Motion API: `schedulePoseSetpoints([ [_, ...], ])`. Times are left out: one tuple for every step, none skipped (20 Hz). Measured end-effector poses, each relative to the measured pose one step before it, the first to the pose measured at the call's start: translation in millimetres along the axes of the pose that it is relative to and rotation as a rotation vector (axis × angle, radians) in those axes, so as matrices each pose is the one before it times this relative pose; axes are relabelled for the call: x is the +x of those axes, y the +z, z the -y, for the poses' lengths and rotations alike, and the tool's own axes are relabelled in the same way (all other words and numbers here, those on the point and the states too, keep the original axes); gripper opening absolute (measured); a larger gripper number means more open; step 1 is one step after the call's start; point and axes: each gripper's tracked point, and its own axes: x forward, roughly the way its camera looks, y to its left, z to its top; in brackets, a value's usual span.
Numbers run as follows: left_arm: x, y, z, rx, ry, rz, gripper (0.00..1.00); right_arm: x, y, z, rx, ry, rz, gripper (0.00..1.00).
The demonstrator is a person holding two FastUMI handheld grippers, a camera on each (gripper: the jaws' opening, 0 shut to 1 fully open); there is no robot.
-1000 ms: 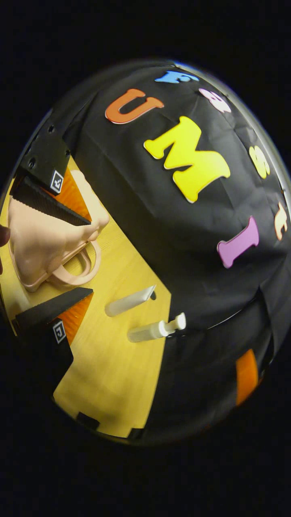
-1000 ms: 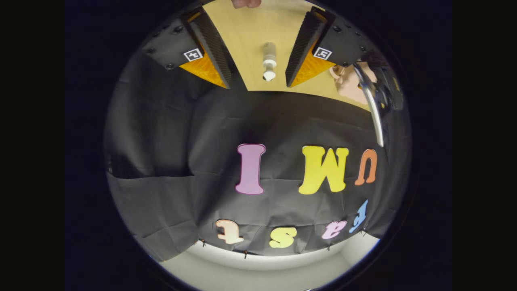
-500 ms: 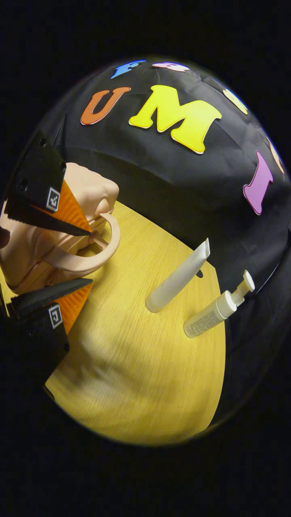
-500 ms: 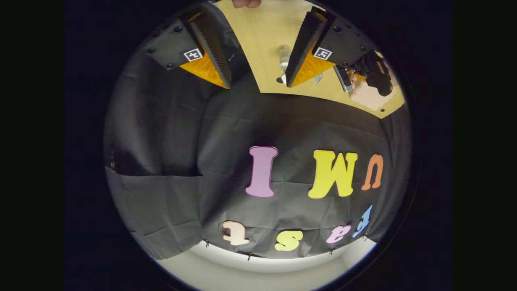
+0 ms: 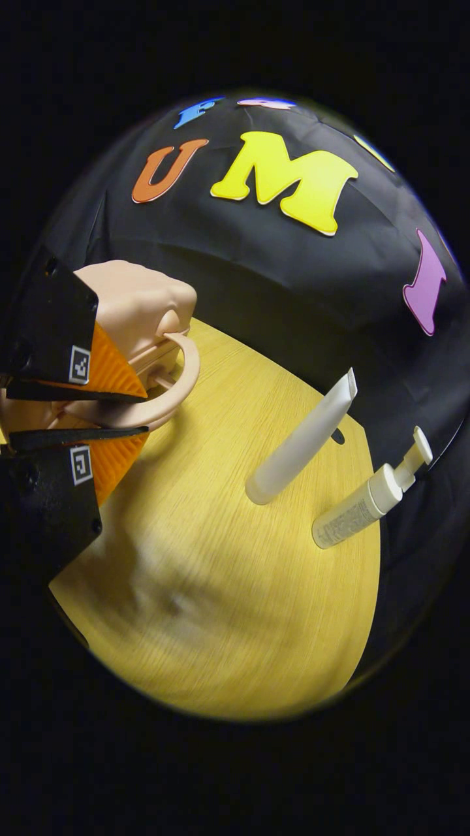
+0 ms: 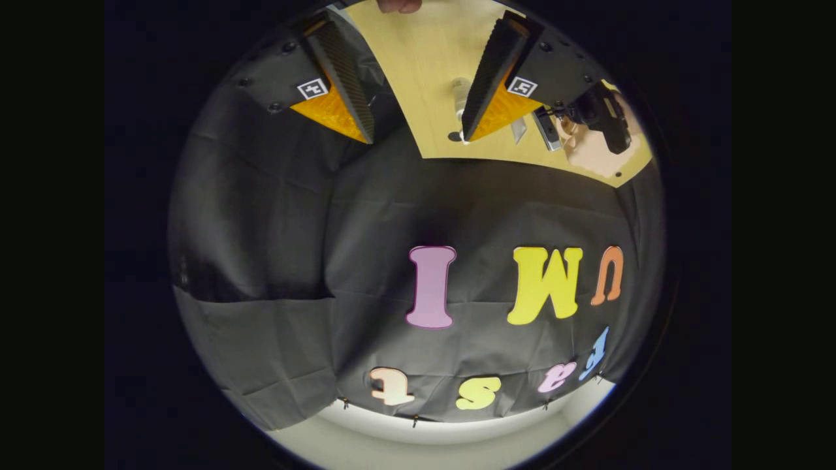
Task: First open the suitcase, pack the skin care products into it, and then close the suitcase.
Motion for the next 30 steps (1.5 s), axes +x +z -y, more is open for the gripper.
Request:
schedulePoseSetpoints([
  [-2.98,2.54,-1.77,-0.01119,0.00543,0.00243,0.17,-1.85,0.22,0.52,0.00347,0.00172,0.00328,0.80],
  [-2.86,4.21,-1.58,-0.02225,-0.00478,0.01459,0.15,-0.73,3.03,-0.44,0.00186,-0.00025,0.00676,0.80],
  [-3.92,1.35,-2.01,-0.03431,-0.01021,0.01084,0.12,-1.06,0.37,0.97,-0.00057,-0.00185,0.00795,0.80],
  [-5.61,2.17,-3.29,-0.03756,-0.00206,0.01297,0.11,-0.85,2.71,-1.03,-0.00116,0.00138,0.00773,0.80],
  [-7.50,2.84,-4.71,-0.03528,0.00867,0.01662,0.11,0.20,0.65,-1.35,-0.00120,0.00305,0.00443,0.80],
  [-8.18,3.37,-9.61,-0.03042,0.02128,0.02024,0.10,1.04,1.52,-2.40,0.00111,0.00610,0.00148,0.80],
  [-9.33,5.48,-11.49,-0.02296,0.01908,0.02842,0.09,0.30,1.34,-3.34,0.00060,0.00623,0.00491,0.80],
  [-9.92,3.91,-8.69,-0.02716,0.01683,0.02795,0.10,0.52,2.55,-2.27,0.00035,0.00328,0.00640,0.80],
  [-10.28,6.76,-10.22,-0.03146,0.01642,0.03154,0.10,0.89,3.43,-5.26,0.00175,0.00859,0.00598,0.80],
  [-8.76,7.10,-15.91,-0.04736,0.01688,0.03305,0.09,0.56,2.87,-5.84,0.00100,0.01025,0.00725,0.80],
  [-4.20,4.06,-17.43,-0.04364,0.01093,0.02098,0.08,1.60,2.89,-5.54,-0.00191,0.01043,0.00704,0.80],
  [-4.85,6.76,-23.19,-0.05505,0.01640,0.02852,0.07,0.53,4.75,-8.05,-0.00111,0.01341,0.00826,0.80],
  [-5.09,7.08,-23.41,-0.05062,0.02362,0.02840,0.06,1.40,3.97,-8.74,-0.00202,0.01619,0.00794,0.80],
  [-4.76,6.57,-25.09,-0.05359,0.03335,0.03399,0.06,0.52,3.48,-8.48,-0.00499,0.01463,0.00785,0.80],
  [-6.34,4.20,-25.38,-0.04695,0.03308,0.01432,0.04,1.14,2.02,-8.64,-0.00513,0.01715,0.00511,0.81],
  [-11.16,4.52,-25.84,-0.04167,0.03991,0.02253,0.04,1.19,2.94,-9.65,-0.00620,0.01582,0.00268,0.81],
  [-6.42,4.03,-26.78,-0.04324,0.03754,0.01728,0.03,1.13,2.42,-8.30,-0.00322,0.01311,0.00411,0.81],
  [0.43,0.94,-26.30,-0.04100,0.03247,0.01726,0.03,2.01,3.83,-9.41,-0.00175,0.01277,0.00220,0.80],
  [-0.26,-0.74,-29.25,-0.03755,0.03132,0.02129,0.03,1.64,2.56,-9.53,-0.00116,0.01356,0.00156,0.80],
  [6.27,-4.66,-30.03,-0.02484,0.03631,0.01545,0.03,0.59,2.52,-9.53,-0.00607,0.01201,-0.00002,0.80],
  [4.24,-5.31,-29.54,-0.01644,0.03594,0.01847,0.03,0.42,2.05,-8.89,-0.01072,0.01272,-0.00164,0.80],
  [5.50,-8.25,-30.10,0.00106,0.03257,0.01710,0.03,-0.17,1.26,-8.96,-0.01338,0.01328,-0.00561,0.80],
  [5.99,-10.10,-29.95,-0.00581,0.02729,0.00556,0.03,-0.03,1.63,-8.31,-0.00975,0.01261,-0.00318,0.80],
  [6.75,-12.77,-22.77,-0.01728,0.02417,-0.00326,0.03,0.52,3.94,-8.36,-0.01198,0.01036,0.00330,0.80],
  [7.62,-13.11,-22.27,-0.02967,0.01603,-0.00800,0.03,0.01,2.77,-8.35,-0.01690,0.00878,0.00295,0.80],
  [7.94,-12.95,-18.73,-0.03266,0.01593,-0.00702,0.03,0.29,2.08,-8.32,-0.01824,0.00735,0.00197,0.80],
  [7.34,-13.79,-16.68,-0.02647,0.01133,-0.00903,0.03,1.09,0.30,-8.01,-0.01521,0.00781,-0.00184,0.80],
  [11.03,-14.27,-11.34,-0.02808,0.00435,-0.00768,0.03,0.33,-0.27,-8.62,-0.01138,0.00875,-0.00457,0.80],
  [11.71,-15.56,-11.99,-0.02858,0.00124,-0.01400,0.03,-0.19,-1.66,-6.63,-0.01104,0.00528,-0.00679,0.80],
  [12.76,-15.31,-12.16,-0.02900,-0.00163,-0.02144,0.03,-0.31,-0.85,-5.85,-0.01269,0.00196,-0.00627,0.81],
])
